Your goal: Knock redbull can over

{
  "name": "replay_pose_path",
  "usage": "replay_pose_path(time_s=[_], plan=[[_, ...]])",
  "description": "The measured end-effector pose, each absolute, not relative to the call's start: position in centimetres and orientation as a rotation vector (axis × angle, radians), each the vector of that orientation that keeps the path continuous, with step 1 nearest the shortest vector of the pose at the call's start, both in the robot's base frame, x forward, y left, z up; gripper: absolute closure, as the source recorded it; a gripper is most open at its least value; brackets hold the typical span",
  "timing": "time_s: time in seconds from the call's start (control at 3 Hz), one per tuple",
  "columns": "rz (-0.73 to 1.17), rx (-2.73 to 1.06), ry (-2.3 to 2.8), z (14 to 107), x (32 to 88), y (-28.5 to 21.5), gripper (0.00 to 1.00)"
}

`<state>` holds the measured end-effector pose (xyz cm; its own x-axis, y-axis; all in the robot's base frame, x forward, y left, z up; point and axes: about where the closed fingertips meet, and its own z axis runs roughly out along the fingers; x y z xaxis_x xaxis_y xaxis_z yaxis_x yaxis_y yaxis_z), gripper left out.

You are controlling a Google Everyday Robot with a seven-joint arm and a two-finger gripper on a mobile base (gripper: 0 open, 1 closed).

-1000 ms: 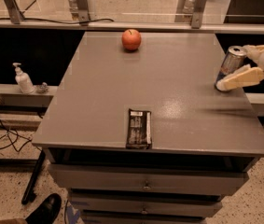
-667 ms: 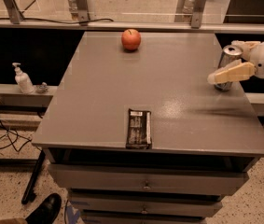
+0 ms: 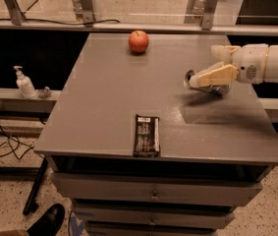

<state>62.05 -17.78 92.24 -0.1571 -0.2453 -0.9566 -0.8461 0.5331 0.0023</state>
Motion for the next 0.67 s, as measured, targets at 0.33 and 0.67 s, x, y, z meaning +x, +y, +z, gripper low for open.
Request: replay_pose_path(time_s=[0.33, 0.67], plan=[[0.745, -0.971, 1.688, 91.0, 61.3, -15.3, 0.0], [0.766, -1.019, 1.698, 89.5, 60.4, -14.0, 0.0]])
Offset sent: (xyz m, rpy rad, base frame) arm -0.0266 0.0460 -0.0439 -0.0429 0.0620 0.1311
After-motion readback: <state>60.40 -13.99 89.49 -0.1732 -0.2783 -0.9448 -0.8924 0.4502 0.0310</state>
